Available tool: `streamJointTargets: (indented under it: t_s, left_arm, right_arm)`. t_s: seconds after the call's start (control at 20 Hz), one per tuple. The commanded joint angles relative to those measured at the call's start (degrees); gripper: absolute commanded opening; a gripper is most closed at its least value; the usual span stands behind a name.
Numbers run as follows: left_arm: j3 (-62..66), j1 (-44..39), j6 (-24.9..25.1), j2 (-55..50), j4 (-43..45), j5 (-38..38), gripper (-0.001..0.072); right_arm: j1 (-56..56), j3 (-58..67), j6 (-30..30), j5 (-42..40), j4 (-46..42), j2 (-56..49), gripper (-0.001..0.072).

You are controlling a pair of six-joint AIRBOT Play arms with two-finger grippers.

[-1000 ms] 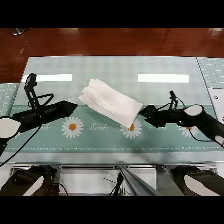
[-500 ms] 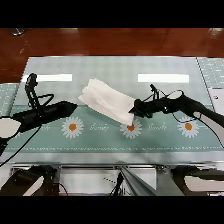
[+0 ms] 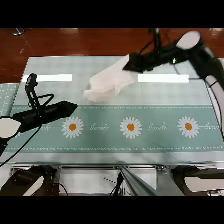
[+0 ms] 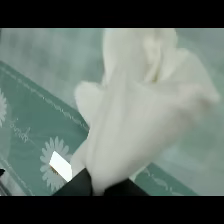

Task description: Fold the shirts.

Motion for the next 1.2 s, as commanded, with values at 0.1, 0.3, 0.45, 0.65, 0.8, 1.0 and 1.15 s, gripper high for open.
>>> streamJointTargets:
  t_s: [0.1,0.3,0.45,0.65,0.8,1.0,1.15]
  left_arm:
    - [0.0,0.0,0.0,0.0,0.0,-0.1,0.0028]
    - [0.0,0.0,0.0,0.0,0.0,-1.4,0.0028]
    - [0.0,0.0,0.0,0.0,0.0,-1.5,0.0028]
    - [0.0,0.0,0.0,0.0,0.0,-1.5,0.0028]
    - [0.0,0.0,0.0,0.0,0.0,-1.5,0.0028]
    - [0.0,0.0,0.1,0.0,0.0,-1.3,0.0028]
    - [0.0,0.0,0.1,0.0,0.0,-0.7,0.0028]
  right_arm:
    - [-6.1,20.8,8.0,10.0,-11.7,0.0,0.0026]
    - [-16.6,23.1,11.3,16.1,-12.7,1.9,0.0025]
    - [-26.1,23.0,13.2,21.7,-12.6,4.0,0.0026]
    - [-37.2,23.0,14.1,30.3,-12.2,6.2,0.0026]
    - [-43.6,22.2,14.7,36.0,-12.3,8.3,0.0026]
    - [-50.7,16.2,14.9,39.0,-19.2,14.2,0.0026]
    - [-57.0,5.8,14.5,39.0,-24.9,21.4,0.0026]
